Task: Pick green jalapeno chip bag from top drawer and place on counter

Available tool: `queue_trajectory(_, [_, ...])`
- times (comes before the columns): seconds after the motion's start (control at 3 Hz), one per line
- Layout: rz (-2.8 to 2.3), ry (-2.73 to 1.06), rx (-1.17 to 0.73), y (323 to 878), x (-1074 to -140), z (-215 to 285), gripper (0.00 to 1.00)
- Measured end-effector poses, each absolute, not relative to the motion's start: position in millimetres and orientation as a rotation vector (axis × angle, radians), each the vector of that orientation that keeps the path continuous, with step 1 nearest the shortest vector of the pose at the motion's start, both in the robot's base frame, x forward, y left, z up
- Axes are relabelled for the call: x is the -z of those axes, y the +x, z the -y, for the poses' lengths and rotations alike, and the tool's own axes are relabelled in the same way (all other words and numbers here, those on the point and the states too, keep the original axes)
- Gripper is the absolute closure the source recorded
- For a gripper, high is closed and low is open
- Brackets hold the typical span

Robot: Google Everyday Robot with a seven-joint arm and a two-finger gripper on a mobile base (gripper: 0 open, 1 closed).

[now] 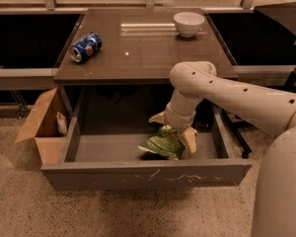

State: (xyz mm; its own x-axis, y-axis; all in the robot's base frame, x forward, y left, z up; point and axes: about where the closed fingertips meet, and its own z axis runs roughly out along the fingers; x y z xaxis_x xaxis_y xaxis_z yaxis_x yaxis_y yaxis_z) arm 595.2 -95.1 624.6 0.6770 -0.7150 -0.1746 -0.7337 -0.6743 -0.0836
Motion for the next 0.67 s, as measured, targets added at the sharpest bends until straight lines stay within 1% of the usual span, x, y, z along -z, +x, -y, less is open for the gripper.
queue_trajectory(0.33, [-1.207,-2.745,-0.216,595.4,-615.4,96.3,0.18])
queue_trajectory(0.67, [-1.210,-2.745,-0.222,594.9,-613.7,96.7,0.41])
